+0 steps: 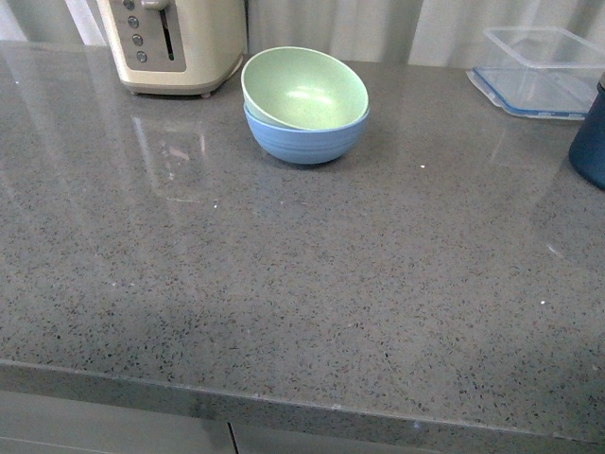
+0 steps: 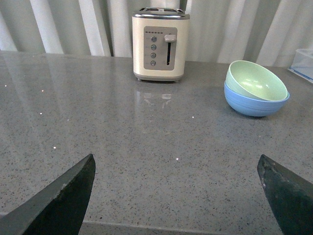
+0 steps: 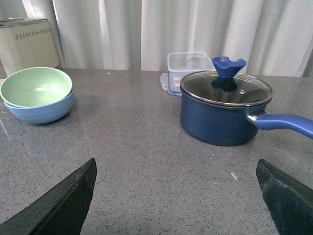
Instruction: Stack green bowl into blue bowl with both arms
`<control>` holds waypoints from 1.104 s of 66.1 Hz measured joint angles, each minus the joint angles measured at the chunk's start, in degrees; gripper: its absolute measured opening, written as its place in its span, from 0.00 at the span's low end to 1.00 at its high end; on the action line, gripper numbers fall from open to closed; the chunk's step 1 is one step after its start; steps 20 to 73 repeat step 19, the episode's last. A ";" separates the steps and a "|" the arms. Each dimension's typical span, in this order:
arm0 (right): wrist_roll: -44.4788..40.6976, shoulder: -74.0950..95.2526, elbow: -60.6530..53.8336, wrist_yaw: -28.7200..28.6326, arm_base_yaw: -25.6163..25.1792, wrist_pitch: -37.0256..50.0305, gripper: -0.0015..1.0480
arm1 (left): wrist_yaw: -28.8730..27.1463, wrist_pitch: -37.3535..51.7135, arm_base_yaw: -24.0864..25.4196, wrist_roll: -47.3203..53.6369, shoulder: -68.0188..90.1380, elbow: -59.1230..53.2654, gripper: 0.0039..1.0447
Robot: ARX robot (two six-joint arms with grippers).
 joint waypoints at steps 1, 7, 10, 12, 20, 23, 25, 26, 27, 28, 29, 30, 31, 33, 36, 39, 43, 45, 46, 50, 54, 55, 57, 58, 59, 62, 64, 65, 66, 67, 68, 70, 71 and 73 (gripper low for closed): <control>0.00 0.00 0.00 0.00 0.00 0.00 0.90 | 0.00 0.00 0.00 0.00 0.00 0.00 0.94; 0.00 0.00 0.00 0.00 0.00 0.00 0.90 | 0.00 0.00 0.00 0.00 0.00 0.00 0.94; 0.00 0.00 0.00 0.00 0.00 0.00 0.90 | 0.00 0.00 0.00 0.00 0.00 0.00 0.94; 0.00 0.00 0.00 0.00 0.00 0.00 0.90 | 0.00 0.00 0.00 0.00 0.00 0.00 0.94; 0.00 0.00 0.00 0.00 0.00 0.00 0.90 | 0.00 0.00 0.00 0.00 0.00 0.00 0.94; 0.00 0.00 0.00 0.00 0.00 0.00 0.90 | 0.00 0.00 0.00 0.00 0.00 0.00 0.94; 0.00 0.00 0.00 0.00 0.00 0.00 0.90 | 0.00 0.00 0.00 0.00 0.00 0.00 0.94; 0.00 0.00 0.00 0.00 0.00 0.00 0.90 | 0.00 0.00 0.00 0.00 0.00 0.00 0.94; 0.00 0.00 0.00 0.00 0.00 0.00 0.90 | 0.00 0.00 0.00 0.00 0.00 0.00 0.94; 0.00 0.00 0.00 0.00 0.00 0.00 0.90 | 0.00 0.00 0.00 0.00 0.00 0.00 0.94; 0.00 0.00 0.00 0.00 0.00 0.00 0.90 | 0.00 0.00 0.00 0.00 0.00 0.00 0.94; 0.00 0.00 0.00 0.00 0.00 0.00 0.90 | 0.00 0.00 0.00 0.00 0.00 0.00 0.94; 0.00 0.00 0.00 0.00 0.00 0.00 0.90 | 0.00 0.00 0.00 0.00 0.00 0.00 0.94; 0.00 0.00 0.00 0.00 0.00 0.00 0.90 | 0.00 0.00 0.00 0.00 0.00 0.00 0.94; 0.00 0.00 0.00 0.00 0.00 0.00 0.90 | 0.00 0.00 0.00 0.00 0.00 0.00 0.94; 0.00 0.00 0.00 0.00 0.00 0.00 0.90 | 0.00 0.00 0.00 0.00 0.00 0.00 0.94; 0.00 0.00 0.00 0.00 0.00 0.00 0.90 | 0.00 0.00 0.00 0.00 0.00 0.00 0.94; 0.00 0.00 0.00 0.00 0.00 0.00 0.90 | 0.00 0.00 0.00 0.00 0.00 0.00 0.94; 0.00 0.00 0.00 0.00 0.00 0.00 0.90 | 0.00 0.00 0.00 0.00 0.00 0.00 0.94; 0.00 0.00 0.00 0.00 0.00 0.00 0.90 | 0.00 0.00 0.00 0.00 0.00 0.00 0.94; 0.00 0.00 0.00 0.00 0.00 0.00 0.90 | 0.00 0.00 0.00 0.00 0.00 0.00 0.94; 0.00 0.00 0.00 0.00 0.00 0.00 0.90 | 0.00 0.00 0.00 0.00 0.00 0.00 0.94; 0.00 0.00 0.00 0.00 0.00 0.00 0.90 | 0.00 0.00 0.00 0.00 0.00 0.00 0.94; 0.00 0.00 0.00 0.00 0.00 0.00 0.90 | 0.00 0.00 0.00 0.00 0.00 0.00 0.94; 0.00 0.00 0.00 0.00 0.00 0.00 0.90 | 0.00 0.00 0.00 0.00 0.00 0.00 0.94; 0.00 0.00 0.00 0.00 0.00 0.00 0.90 | 0.00 0.00 0.00 0.00 0.00 0.00 0.94; 0.00 0.00 0.00 0.00 0.00 0.00 0.90 | 0.00 0.00 0.00 0.00 0.00 0.00 0.94; 0.00 0.00 0.00 0.00 0.00 0.00 0.90 | 0.00 0.00 0.00 0.00 0.00 0.00 0.94; 0.00 0.00 0.00 0.00 0.00 0.00 0.90 | 0.00 0.00 0.00 0.00 0.00 0.00 0.94; 0.00 0.00 0.00 0.00 0.00 0.00 0.90 | 0.00 0.00 0.00 0.00 0.00 0.00 0.94; 0.00 0.00 0.00 0.00 0.00 0.00 0.90 | 0.00 0.00 0.00 0.00 0.00 0.00 0.94; 0.00 0.00 0.00 0.00 0.00 0.00 0.90 | 0.00 0.00 0.00 0.00 0.00 0.00 0.94; 0.00 0.00 0.00 0.00 0.00 0.00 0.90 | 0.00 0.00 0.00 0.00 0.00 0.00 0.94; 0.00 0.00 0.00 0.00 0.00 0.00 0.90 | 0.00 0.00 0.00 0.00 0.00 0.00 0.94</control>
